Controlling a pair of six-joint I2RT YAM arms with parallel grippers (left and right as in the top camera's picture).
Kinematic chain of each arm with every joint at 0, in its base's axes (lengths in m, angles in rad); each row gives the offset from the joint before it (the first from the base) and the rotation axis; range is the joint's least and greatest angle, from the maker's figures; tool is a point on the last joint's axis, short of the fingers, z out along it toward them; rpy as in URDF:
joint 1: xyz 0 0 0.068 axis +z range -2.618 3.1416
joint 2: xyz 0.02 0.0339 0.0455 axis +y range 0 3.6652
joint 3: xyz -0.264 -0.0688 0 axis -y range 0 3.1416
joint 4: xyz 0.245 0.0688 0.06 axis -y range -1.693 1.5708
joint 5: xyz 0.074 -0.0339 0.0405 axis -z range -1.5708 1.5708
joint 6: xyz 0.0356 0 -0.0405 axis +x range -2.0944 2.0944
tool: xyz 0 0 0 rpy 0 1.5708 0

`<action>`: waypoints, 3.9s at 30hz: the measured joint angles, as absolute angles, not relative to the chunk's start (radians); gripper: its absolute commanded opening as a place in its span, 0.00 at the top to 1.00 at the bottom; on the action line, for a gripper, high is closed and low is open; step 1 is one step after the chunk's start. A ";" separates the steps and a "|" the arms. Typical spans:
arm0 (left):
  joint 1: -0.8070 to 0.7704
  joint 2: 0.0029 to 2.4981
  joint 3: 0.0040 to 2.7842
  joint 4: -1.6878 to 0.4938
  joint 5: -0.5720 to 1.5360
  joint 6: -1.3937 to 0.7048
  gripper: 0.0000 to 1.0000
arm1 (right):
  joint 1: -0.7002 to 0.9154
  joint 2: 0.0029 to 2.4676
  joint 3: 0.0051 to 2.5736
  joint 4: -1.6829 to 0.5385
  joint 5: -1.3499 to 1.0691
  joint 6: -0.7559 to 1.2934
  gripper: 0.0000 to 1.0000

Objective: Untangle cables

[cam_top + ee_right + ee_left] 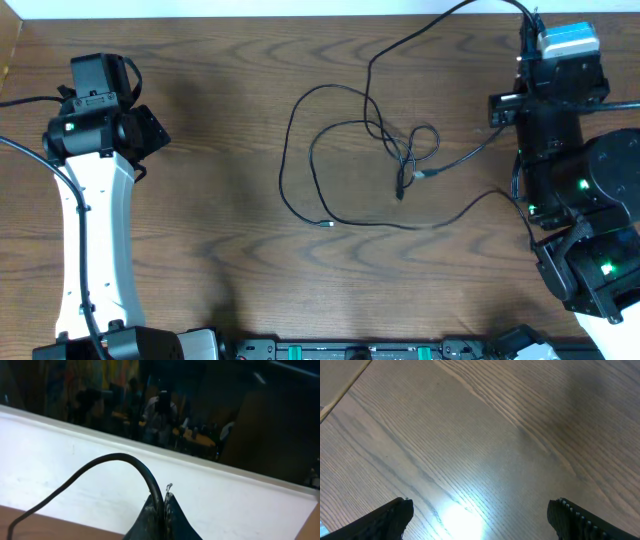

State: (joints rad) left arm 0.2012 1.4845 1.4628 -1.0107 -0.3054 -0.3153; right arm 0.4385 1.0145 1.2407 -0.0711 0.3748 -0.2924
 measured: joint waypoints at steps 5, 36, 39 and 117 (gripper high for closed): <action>0.201 1.485 1.463 -1.010 -0.305 -0.315 0.09 | 0.439 1.015 1.241 -0.108 0.379 -0.291 0.99; -0.176 1.509 1.463 -0.939 0.329 0.113 0.09 | 0.438 1.009 1.241 -0.124 0.379 -0.265 0.99; -0.176 1.510 1.463 -0.917 0.341 0.110 0.09 | 0.438 0.996 1.241 -0.124 0.379 -0.265 0.99; -0.401 2.110 1.464 -0.445 0.148 0.439 0.92 | 0.438 0.813 1.241 -0.176 0.335 -0.180 0.99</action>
State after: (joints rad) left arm -0.4011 2.1098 1.4635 -0.4446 0.1482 0.4385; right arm 0.4377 0.8135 1.2407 -0.1757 0.3351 -0.1799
